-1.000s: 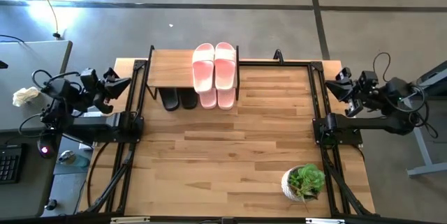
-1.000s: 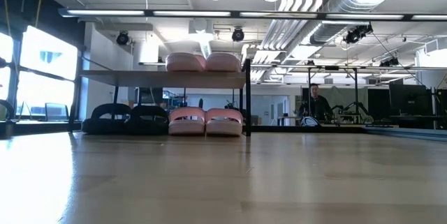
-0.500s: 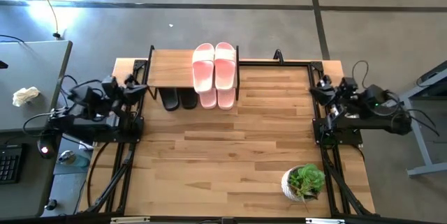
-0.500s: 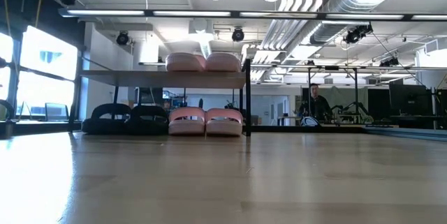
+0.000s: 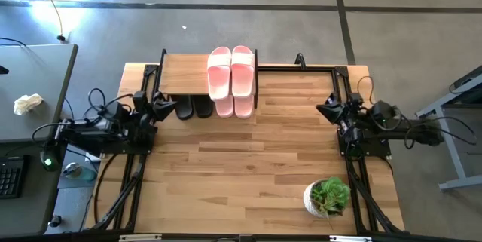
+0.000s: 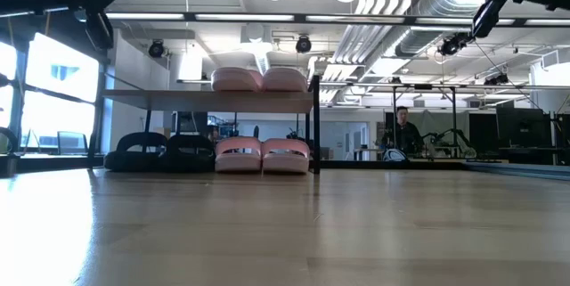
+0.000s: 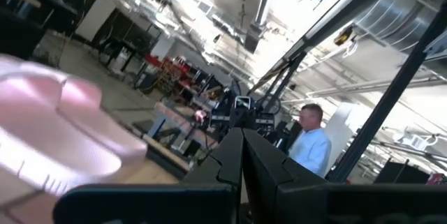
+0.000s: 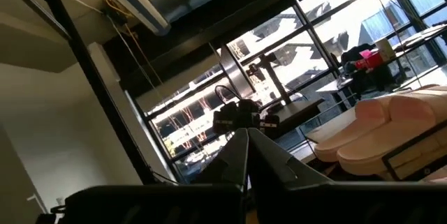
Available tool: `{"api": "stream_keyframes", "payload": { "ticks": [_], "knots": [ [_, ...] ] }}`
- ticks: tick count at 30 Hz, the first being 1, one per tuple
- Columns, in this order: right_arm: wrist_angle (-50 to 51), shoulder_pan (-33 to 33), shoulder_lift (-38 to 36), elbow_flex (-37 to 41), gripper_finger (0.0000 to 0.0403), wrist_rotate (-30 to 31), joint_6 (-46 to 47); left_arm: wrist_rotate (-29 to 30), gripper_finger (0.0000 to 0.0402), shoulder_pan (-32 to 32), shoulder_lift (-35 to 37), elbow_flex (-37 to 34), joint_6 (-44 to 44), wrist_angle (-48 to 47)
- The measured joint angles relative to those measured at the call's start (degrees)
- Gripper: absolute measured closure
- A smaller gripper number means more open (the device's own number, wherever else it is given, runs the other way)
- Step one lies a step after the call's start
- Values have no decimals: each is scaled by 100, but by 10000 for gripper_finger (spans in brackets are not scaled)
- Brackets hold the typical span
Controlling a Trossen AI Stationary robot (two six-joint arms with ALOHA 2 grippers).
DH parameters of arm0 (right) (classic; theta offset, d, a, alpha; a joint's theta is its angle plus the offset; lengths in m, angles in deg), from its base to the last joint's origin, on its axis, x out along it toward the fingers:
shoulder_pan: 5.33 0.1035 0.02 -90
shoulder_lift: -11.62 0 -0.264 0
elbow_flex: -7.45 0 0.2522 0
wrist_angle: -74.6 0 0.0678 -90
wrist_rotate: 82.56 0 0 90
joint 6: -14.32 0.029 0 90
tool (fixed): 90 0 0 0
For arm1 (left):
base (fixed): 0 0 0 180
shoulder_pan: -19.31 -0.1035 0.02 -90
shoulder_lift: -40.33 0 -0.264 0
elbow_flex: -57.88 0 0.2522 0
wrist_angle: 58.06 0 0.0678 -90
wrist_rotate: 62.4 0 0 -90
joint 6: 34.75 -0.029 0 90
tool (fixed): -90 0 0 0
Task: Pick and place slides into the shelf
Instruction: Return to Home Position
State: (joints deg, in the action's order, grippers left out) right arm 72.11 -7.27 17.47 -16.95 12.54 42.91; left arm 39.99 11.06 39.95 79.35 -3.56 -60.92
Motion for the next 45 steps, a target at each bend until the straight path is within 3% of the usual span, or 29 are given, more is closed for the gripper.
{"api": "stream_keyframes", "payload": {
  "ticks": [11, 17, 23, 27, 31, 37, 45],
  "knots": [
    [-1318, 9, 2, 1007, 403, 51, 379, -100, 401, 0, -2, -339, 316, -3],
    [-1119, 8, 0, 1007, 403, 48, 257, -191, 401, 0, -1, -537, 387, -26],
    [-264, 6, 2, 1009, 403, 68, -50, -189, 401, 0, -2, -728, 255, -236],
    [321, 7, 2, 1011, 403, -29, -647, -184, 401, 0, -1, -724, -83, -560],
    [893, 7, 4, 1011, 403, -40, -1851, -129, 401, 0, -39, -724, -524, -833],
    [1386, 4, 28, 1007, 403, 653, -3231, -82, 401, 0, -63, -721, -1182, -814],
    [1382, 4, 39, 1004, 403, 818, -3504, -82, 401, 0, -63, -719, -1147, -812]
  ]
}}
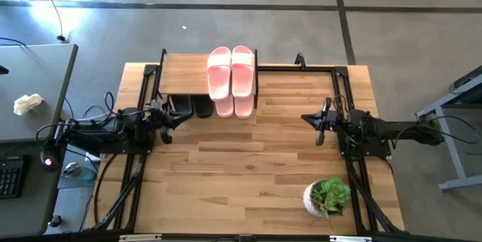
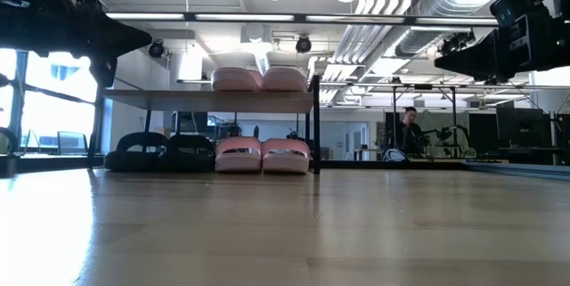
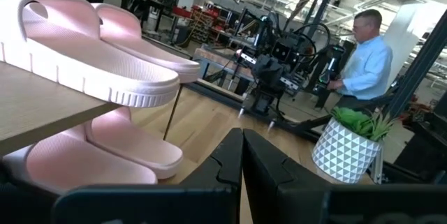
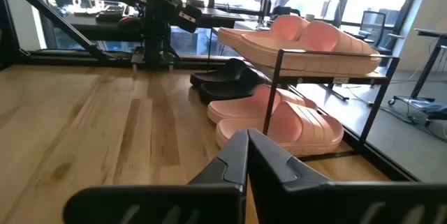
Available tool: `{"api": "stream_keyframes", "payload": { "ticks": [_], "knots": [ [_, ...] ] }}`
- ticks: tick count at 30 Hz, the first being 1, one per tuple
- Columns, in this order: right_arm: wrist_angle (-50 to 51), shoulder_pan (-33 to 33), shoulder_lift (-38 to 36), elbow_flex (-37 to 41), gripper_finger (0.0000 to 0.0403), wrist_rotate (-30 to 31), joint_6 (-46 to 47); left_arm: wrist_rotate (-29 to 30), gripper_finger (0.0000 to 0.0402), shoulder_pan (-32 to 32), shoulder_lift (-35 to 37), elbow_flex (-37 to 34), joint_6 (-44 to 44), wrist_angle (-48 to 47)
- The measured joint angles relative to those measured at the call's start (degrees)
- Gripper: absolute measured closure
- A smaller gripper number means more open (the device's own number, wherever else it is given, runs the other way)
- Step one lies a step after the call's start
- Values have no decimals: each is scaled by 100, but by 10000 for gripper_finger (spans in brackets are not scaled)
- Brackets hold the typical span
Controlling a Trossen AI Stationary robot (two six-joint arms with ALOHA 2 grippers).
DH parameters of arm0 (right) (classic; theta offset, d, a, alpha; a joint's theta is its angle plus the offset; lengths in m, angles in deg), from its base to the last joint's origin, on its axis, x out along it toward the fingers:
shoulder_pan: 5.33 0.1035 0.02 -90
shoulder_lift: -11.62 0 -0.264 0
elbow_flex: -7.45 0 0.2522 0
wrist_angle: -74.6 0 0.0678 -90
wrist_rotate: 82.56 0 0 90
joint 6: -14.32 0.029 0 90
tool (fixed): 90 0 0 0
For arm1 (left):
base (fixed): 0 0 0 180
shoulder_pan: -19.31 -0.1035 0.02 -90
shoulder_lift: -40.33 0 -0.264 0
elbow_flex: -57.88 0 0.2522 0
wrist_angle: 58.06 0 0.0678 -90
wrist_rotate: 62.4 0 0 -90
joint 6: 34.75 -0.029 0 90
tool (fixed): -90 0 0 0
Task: Pick and place slides into the shelf
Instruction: Return to Home Position
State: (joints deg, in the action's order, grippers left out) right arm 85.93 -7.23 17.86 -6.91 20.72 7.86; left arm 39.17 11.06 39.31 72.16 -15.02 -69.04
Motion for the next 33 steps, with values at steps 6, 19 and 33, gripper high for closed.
{"api": "stream_keyframes", "payload": {
  "ticks": [6, 19, 33],
  "knots": [
    [8, 0, 0, -2, 403, 0, 0, 0, 401, 0, 0, 2, 0, 0],
    [19, 0, 1, -8, 402, 2, 0, 0, 401, 0, 0, 4, 4, 2],
    [21, 0, 2, -9, 402, 2, 1, 0, 401, 0, 0, 4, 7, 4]
  ]
}}
